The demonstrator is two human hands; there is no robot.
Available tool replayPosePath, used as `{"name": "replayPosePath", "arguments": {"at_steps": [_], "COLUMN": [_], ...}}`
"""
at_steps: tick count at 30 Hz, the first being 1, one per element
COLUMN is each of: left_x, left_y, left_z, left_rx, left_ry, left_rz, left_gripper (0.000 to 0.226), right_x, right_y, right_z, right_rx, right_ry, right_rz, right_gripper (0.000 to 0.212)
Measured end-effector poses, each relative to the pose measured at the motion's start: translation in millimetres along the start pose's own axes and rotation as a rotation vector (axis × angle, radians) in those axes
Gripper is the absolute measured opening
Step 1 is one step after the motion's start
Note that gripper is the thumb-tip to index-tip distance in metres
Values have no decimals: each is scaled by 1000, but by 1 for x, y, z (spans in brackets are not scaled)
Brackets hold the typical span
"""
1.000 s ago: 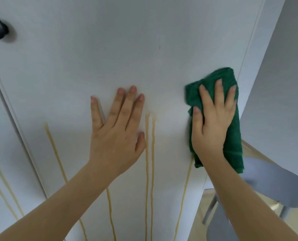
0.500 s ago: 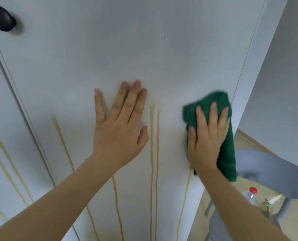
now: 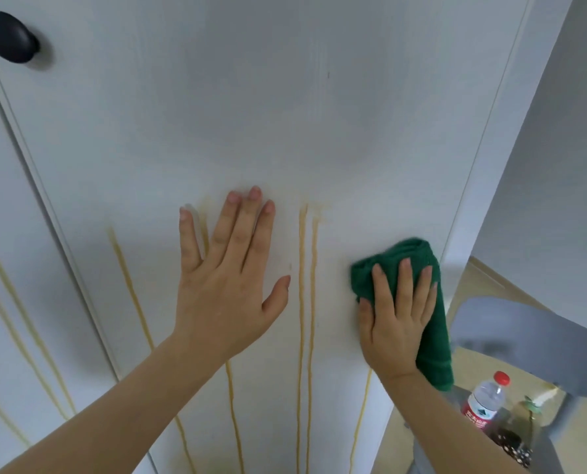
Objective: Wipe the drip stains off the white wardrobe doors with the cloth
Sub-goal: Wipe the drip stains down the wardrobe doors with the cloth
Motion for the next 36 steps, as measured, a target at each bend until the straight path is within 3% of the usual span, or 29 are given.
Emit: {"name": "replayPosePath", "arguments": {"at_steps": [7, 13, 20, 22, 25, 27, 29, 33, 36], "left_x": [10, 4, 13, 14, 16, 18, 19, 22, 30], "left_y": [12, 2, 9, 9, 5, 2, 3, 10, 8], "left_z": [2, 1, 1, 0, -2, -3, -3, -6, -9], "left_rx": [-67, -63, -69, -73, -66, -70, -81, -123, -150], "left_ry": [10, -18, 12, 10, 10, 13, 14, 11, 10], "left_rz": [-72, -40, -31, -33, -32, -35, -48, -83, -111], "left_gripper": [72, 71, 67, 66, 67, 67, 67, 66, 66], "right_x": [9, 11, 29, 39, 48, 45, 47, 52, 65], "right_y": [111, 15, 151, 139, 74, 69, 107, 179, 129], "right_z": [-7, 1, -13, -11, -6, -10, -14, -18, -8], "right_rx": [-225, -47, -246, -203, -38, 15, -12, -146, -106], "right_ry": [-11, -25, 16, -9, -20, -11, 29, 68, 28], "right_rz": [97, -97, 124, -29, -428, -528, -457, -117, -272], "right_gripper": [40, 37, 40, 38, 38, 36, 36, 39, 38]}}
Point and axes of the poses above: each hand's wrist, its own y-axis towards the middle knuckle, its own z-axis out of the palm, x = y × z, the point moved 5 cm from there along y, towards the middle knuckle, and after that the axes turned 2 degrees about -z, right-handed, at the moved point
